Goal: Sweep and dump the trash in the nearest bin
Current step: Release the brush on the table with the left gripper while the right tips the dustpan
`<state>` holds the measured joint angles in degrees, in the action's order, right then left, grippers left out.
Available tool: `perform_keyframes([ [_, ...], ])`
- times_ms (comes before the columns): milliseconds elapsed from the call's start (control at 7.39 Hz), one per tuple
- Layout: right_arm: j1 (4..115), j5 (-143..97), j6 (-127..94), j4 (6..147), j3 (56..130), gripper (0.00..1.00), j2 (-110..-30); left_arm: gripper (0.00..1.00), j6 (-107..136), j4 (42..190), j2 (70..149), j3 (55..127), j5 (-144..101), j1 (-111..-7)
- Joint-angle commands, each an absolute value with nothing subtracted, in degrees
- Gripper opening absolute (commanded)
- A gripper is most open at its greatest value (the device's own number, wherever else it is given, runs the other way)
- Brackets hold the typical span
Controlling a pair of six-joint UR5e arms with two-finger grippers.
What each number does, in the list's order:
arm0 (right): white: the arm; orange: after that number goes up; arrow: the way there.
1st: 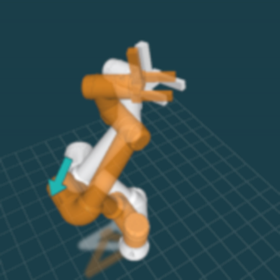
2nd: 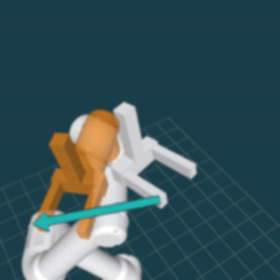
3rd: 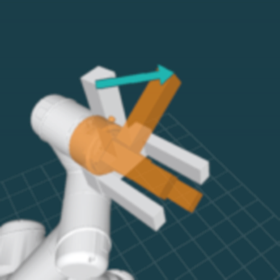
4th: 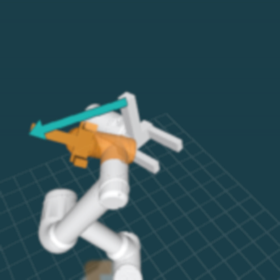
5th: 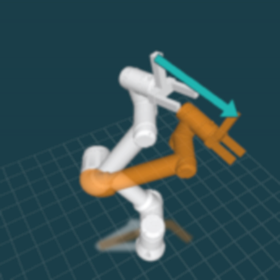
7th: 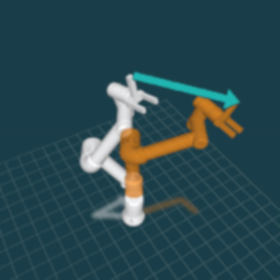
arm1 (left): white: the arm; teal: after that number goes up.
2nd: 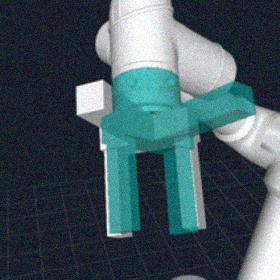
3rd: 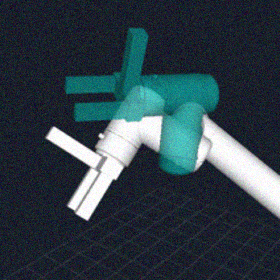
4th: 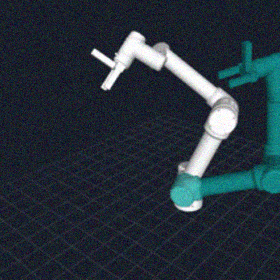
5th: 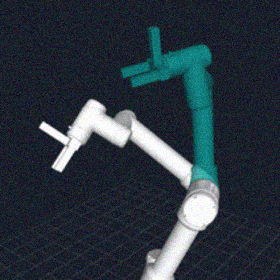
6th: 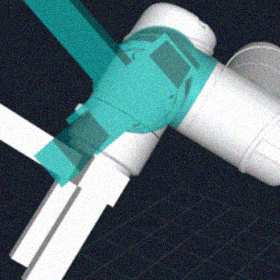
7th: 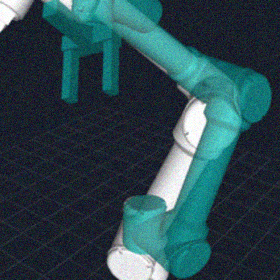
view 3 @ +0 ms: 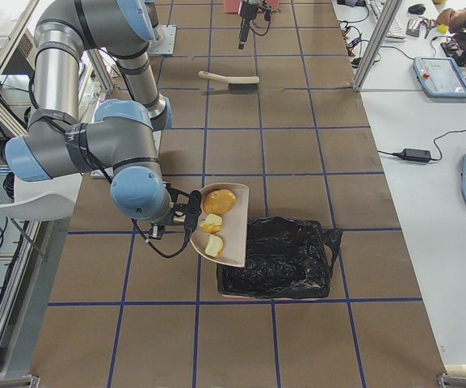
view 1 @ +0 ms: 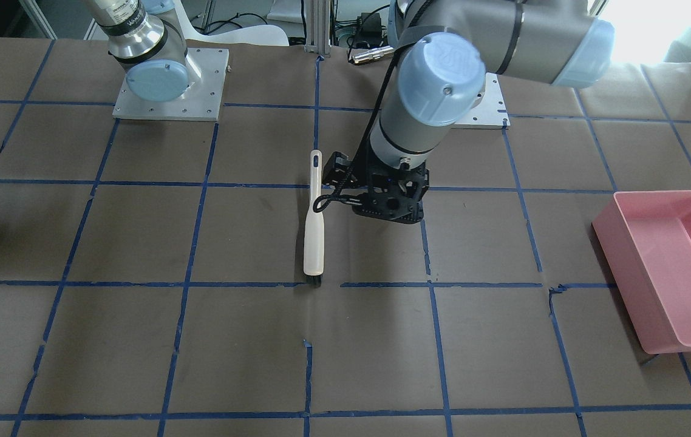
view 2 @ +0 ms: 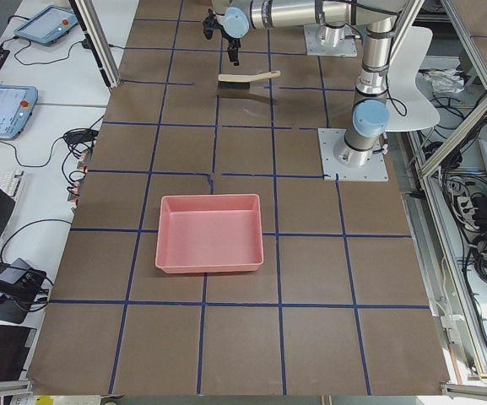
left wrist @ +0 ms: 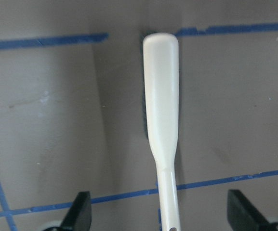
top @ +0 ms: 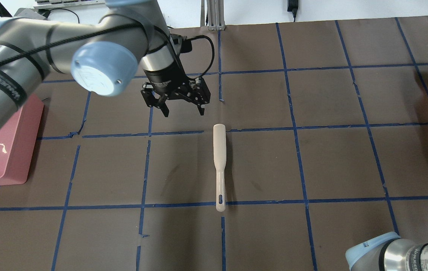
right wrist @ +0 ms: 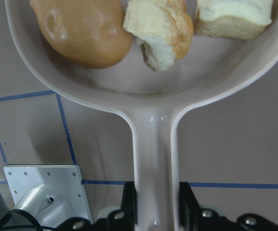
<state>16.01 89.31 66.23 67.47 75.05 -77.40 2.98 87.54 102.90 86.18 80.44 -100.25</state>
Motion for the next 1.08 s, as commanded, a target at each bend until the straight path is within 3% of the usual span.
perform_keyframes([
  [0,19.1,91.6,64.1,67.1,73.6,0.04,-76.9,1.0,-1.9,91.2,102.3,79.6,84.4,-97.1],
  [947,20.0,93.2,63.9,65.0,69.7,0.04,-73.3,1.0,-3.5,93.4,100.2,79.3,88.6,-96.3],
])
